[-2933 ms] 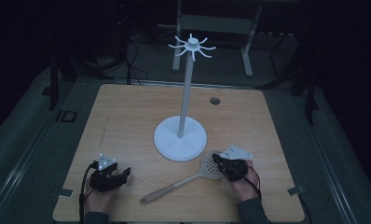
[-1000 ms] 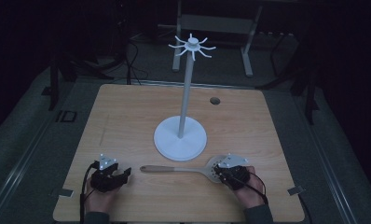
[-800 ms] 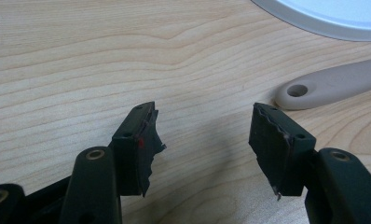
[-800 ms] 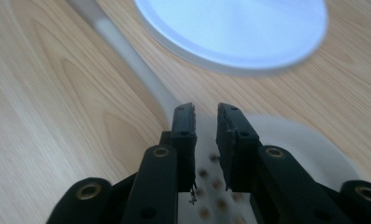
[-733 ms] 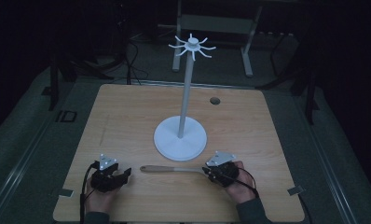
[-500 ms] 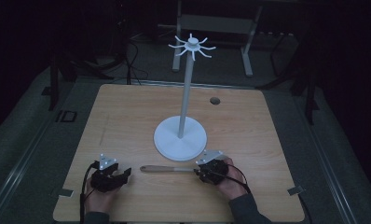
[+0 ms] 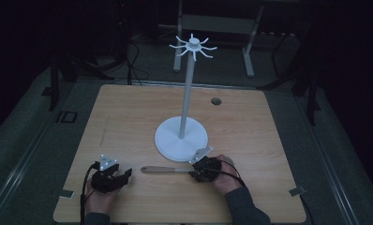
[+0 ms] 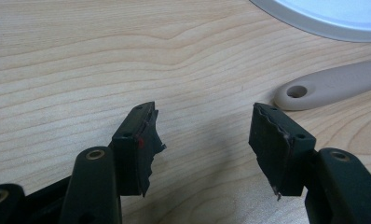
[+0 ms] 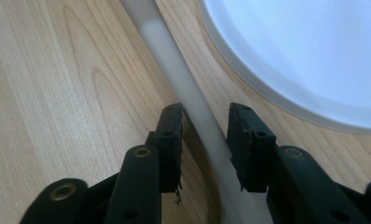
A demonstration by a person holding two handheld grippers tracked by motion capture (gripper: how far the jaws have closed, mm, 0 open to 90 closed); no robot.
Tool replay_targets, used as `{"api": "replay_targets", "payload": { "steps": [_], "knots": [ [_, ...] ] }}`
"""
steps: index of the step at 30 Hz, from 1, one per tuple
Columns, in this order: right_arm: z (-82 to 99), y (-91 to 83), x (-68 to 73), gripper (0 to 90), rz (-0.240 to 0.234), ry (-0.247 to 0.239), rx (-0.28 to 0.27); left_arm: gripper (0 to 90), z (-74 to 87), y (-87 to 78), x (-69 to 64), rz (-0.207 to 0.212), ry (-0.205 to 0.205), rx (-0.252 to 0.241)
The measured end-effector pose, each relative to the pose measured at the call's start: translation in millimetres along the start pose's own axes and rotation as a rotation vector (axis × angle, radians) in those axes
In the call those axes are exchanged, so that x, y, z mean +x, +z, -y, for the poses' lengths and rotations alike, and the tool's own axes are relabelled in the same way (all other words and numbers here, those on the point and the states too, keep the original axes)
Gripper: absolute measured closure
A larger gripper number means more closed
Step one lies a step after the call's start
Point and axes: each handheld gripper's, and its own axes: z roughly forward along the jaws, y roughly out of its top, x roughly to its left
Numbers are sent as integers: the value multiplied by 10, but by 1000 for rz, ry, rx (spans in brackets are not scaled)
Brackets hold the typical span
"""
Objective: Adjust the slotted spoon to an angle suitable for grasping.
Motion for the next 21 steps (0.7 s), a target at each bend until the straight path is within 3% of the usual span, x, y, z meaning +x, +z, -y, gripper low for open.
{"api": "replay_targets", "payload": {
  "steps": [5, 10, 17, 20, 21],
  "knots": [
    [54, -55, 15, 728, -9, -63, -10, 419, 0, 0, 2, -1, -2, 1],
    [161, -130, 39, 750, 30, -94, -27, 419, 0, 4, -4, 1, 2, 3],
    [363, -278, -38, 765, 64, -8, -72, 419, 0, 6, -2, -1, 1, 4],
    [571, -415, -155, 772, 118, 106, -100, 419, 0, 11, -8, -3, 1, 6],
    [571, -415, -155, 772, 118, 106, -100, 419, 0, 13, -9, -3, 3, 7]
  ]
}}
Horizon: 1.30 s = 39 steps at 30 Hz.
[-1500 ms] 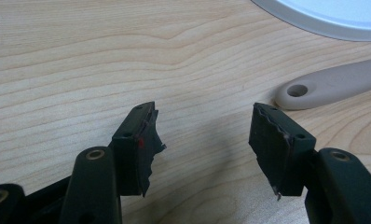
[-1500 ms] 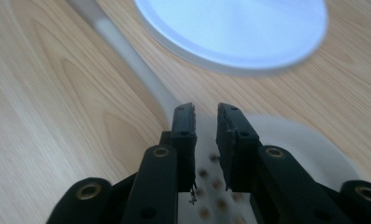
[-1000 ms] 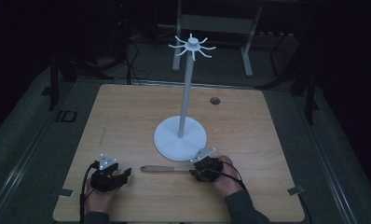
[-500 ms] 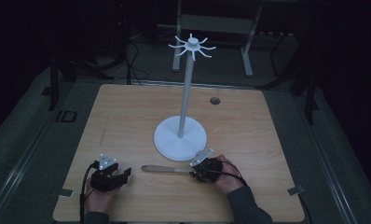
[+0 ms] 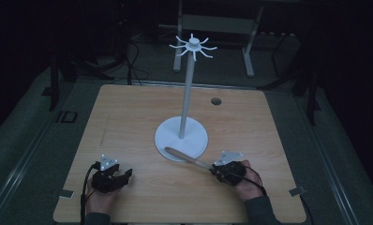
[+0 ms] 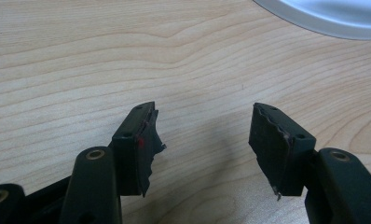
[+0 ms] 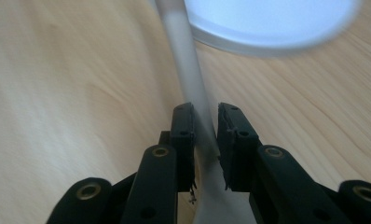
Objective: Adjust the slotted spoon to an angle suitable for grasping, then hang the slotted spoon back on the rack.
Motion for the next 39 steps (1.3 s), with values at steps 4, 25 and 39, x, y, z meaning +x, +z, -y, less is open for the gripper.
{"api": "replay_targets", "payload": {
  "steps": [4, 25, 39],
  "knots": [
    [119, -146, -153, 786, 65, 81, -9, 420, 0, 6, -8, -1, 2, 3],
    [-91, -177, -383, 738, 111, 169, 23, 420, -8, 17, -14, 2, 5, 3],
    [-495, 98, -421, 639, 105, 143, 135, 419, -9, 19, -23, 6, 9, 3]
  ]
}}
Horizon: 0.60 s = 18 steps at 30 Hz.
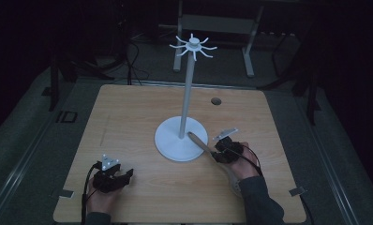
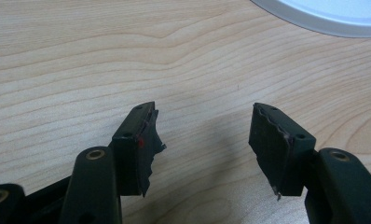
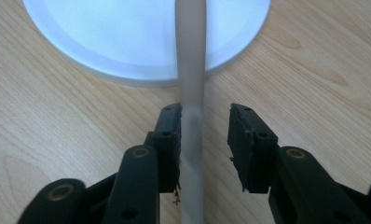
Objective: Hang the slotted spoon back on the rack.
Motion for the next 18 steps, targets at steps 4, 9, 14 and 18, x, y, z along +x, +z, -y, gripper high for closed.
{"api": "replay_targets", "payload": {
  "steps": [4, 9, 14, 18],
  "knots": [
    [-91, 81, 20, 637, -5, -29, 49, 420, -1, 0, 1, 0, -1, -1],
    [-154, 159, 32, 659, -19, -49, 89, 420, 1, -3, -2, 1, 0, -1],
    [-205, 254, 51, 681, -16, -59, 136, 420, 1, -3, -6, 2, 3, 3],
    [-230, 338, 23, 708, -20, -51, 160, 420, 1, -1, -2, 3, 1, 1]
  ]
}}
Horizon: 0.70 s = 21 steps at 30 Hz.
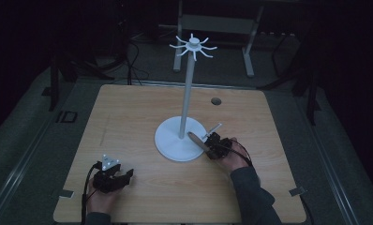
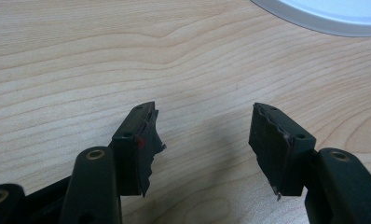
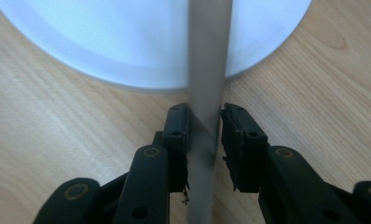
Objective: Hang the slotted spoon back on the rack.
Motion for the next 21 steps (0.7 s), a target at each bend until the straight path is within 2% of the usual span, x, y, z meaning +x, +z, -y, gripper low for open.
{"api": "replay_targets", "payload": {
  "steps": [1, 4, 7, 16, 21],
  "knots": [
    [-10, 41, -23, 709, -17, 15, 5, 420, 0, 0, -1, 0, 0, 0],
    [-23, 116, -57, 727, -24, 21, 28, 420, 0, 2, -5, 0, 1, 3],
    [-34, 128, -73, 732, -42, 42, 19, 419, 0, 1, -3, 1, 1, 1],
    [-9, 114, -56, 744, -30, 24, 1, 420, 0, 2, -3, 1, 1, 1],
    [11, 7, -37, 745, -14, 16, -38, 420, 0, 3, -8, -1, 1, 2]
  ]
}}
